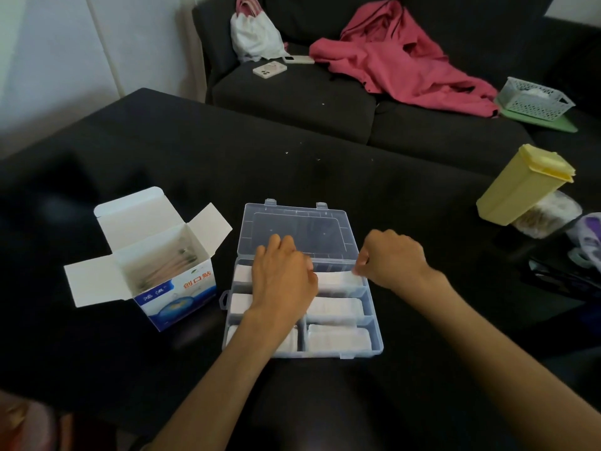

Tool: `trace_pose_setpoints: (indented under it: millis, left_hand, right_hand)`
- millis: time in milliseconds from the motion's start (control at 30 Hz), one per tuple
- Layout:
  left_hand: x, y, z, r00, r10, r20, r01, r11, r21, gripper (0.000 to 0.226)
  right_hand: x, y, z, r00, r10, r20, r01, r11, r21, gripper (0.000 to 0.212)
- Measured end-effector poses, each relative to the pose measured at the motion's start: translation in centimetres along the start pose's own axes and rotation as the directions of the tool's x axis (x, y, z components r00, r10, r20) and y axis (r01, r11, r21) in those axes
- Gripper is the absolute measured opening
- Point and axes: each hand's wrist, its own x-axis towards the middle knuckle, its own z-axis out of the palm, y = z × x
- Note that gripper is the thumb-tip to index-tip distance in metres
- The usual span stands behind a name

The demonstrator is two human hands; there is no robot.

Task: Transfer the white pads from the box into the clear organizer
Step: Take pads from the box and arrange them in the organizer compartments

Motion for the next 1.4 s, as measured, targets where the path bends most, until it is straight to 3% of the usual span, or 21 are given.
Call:
trace_pose_setpoints:
  millis: [133, 333, 433, 667, 800, 967, 1133, 1300, 1400]
  left_hand:
    - [-0.1, 0.1, -0.2, 0.999, -0.011, -0.032, 0.011, 1.000, -0.022, 0.030]
    - [-0.2, 0.0, -0.3, 0.999, -0.003, -0.032, 0.002, 0.999, -0.044, 0.027]
    - [-0.2, 0.0, -0.3, 0.999, 0.006, -0.051, -0.010, 0.997, -0.074, 0.026]
    - [-0.1, -0.3, 0.3, 0.999, 0.021, -0.027, -0.024, 0.993, -0.113, 0.025]
    - [0.1, -0.4, 0.5, 0.999, 0.027, -0.018, -0.028, 0.994, -0.106, 0.027]
    - [0.3, -0.5, 0.8, 0.999, -0.003, -0.036, -0.001, 0.992, -0.126, 0.026]
    - [0.3, -0.7, 0.6, 0.998, -0.047, -0.040, 0.039, 0.983, -0.177, 0.023]
    - [-0.3, -0.7, -1.8, 0.994, 0.092, -0.065, -0.106, 0.961, -0.254, 0.019]
    - [-1.9, -1.0, -3.5, 0.967, 0.226, 0.120, -0.188, 0.944, -0.272, 0.018]
  right_hand:
    - [-0.3, -0.7, 0.7, 1.000, -0.028, -0.014, 0.026, 0.995, -0.092, 0.014]
    - [1.4, 0.2, 1.6, 0.973, 0.116, 0.201, -0.153, 0.972, 0.176, 0.018]
    - [1.6, 0.6, 2.2, 0.969, 0.148, 0.200, -0.199, 0.943, 0.269, 0.015]
    - [1.0, 0.6, 2.5, 0.986, 0.159, 0.053, -0.167, 0.966, 0.198, 0.019]
    - [1.2, 0.8, 2.7, 0.996, 0.007, -0.087, 0.010, 0.983, 0.184, 0.012]
    - [1.5, 1.1, 3.3, 0.999, -0.005, 0.037, -0.004, 0.975, 0.224, 0.021]
    - [1.1, 1.6, 3.3, 0.993, -0.041, 0.114, -0.007, 0.922, 0.387, 0.015]
    - [-1.9, 2.2, 1.0, 0.999, -0.050, 0.007, 0.041, 0.883, 0.468, 0.007]
    - [-5.5, 2.4, 0.4, 0.992, -0.125, -0.005, 0.117, 0.912, 0.394, 0.007]
